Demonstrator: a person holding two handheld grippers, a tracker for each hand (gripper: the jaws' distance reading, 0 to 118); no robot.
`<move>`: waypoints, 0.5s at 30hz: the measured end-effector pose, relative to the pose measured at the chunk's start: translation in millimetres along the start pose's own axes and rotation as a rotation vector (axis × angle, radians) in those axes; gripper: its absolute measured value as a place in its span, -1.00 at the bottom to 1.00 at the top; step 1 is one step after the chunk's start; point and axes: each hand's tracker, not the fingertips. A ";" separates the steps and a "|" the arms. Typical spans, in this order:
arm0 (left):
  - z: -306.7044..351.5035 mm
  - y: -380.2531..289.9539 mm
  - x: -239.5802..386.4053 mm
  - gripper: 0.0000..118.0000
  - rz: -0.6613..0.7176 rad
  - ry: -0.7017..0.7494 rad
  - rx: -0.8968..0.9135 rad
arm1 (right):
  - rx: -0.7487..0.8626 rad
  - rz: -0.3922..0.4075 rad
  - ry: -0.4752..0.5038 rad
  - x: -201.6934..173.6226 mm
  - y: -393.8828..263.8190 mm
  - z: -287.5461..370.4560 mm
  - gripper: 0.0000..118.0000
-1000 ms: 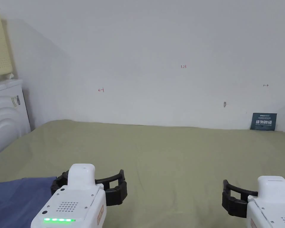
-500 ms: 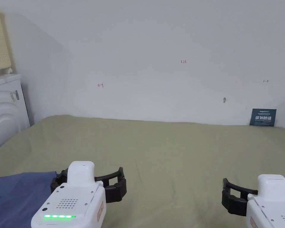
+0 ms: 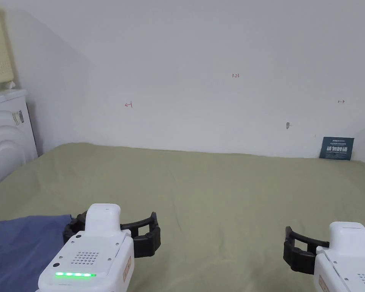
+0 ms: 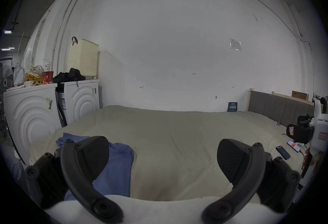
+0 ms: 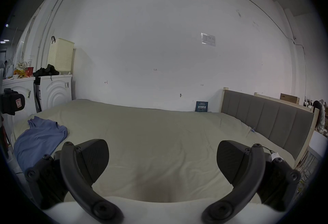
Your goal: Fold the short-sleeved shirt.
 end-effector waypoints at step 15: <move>2.5 2.6 2.9 1.00 -0.003 0.002 0.004 | 0.002 0.001 0.001 0.8 3.7 3.0 1.00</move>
